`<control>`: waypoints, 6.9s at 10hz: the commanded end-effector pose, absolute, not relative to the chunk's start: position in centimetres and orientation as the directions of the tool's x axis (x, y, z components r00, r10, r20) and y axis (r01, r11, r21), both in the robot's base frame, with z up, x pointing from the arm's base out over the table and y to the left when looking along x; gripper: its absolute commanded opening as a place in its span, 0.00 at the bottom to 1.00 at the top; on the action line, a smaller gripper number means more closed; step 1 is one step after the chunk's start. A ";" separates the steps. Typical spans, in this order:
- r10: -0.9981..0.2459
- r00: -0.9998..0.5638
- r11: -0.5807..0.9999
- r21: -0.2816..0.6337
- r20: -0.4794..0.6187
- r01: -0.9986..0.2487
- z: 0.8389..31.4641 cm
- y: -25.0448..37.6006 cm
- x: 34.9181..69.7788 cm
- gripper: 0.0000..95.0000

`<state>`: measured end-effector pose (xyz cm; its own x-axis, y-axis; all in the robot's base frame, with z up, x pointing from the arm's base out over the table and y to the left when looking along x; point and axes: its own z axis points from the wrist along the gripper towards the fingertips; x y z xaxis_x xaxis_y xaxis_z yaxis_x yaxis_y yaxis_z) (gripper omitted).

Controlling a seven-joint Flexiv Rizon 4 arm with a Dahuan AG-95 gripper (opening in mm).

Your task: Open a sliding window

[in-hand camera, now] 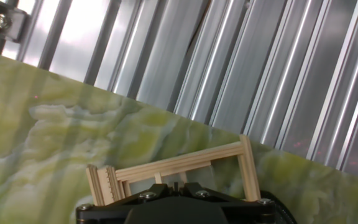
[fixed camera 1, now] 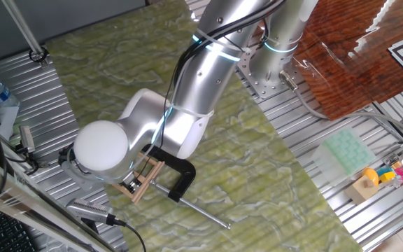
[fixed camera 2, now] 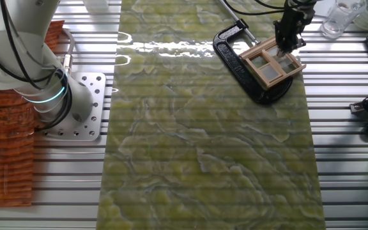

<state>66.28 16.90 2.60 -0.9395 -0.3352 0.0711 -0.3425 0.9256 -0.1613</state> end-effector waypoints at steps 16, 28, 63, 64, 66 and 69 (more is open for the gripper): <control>-0.404 -0.913 0.904 -0.128 0.057 -0.408 2.5 16.9 66.4 0.00; -0.426 -0.904 0.895 -0.124 0.044 -0.428 2.5 17.0 66.4 0.00; -0.470 -0.882 0.873 -0.128 0.036 -0.470 2.0 18.1 65.8 0.00; -0.470 -0.882 0.873 -0.128 0.037 -0.471 2.0 18.1 65.8 0.00; -0.466 -0.884 0.876 -0.125 0.035 -0.466 1.9 18.3 65.7 0.00; -0.462 -0.886 0.878 -0.126 0.034 -0.462 1.8 18.7 65.6 0.00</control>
<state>65.57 18.78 1.83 -0.8861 -0.4622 0.0339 -0.4626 0.8777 -0.1252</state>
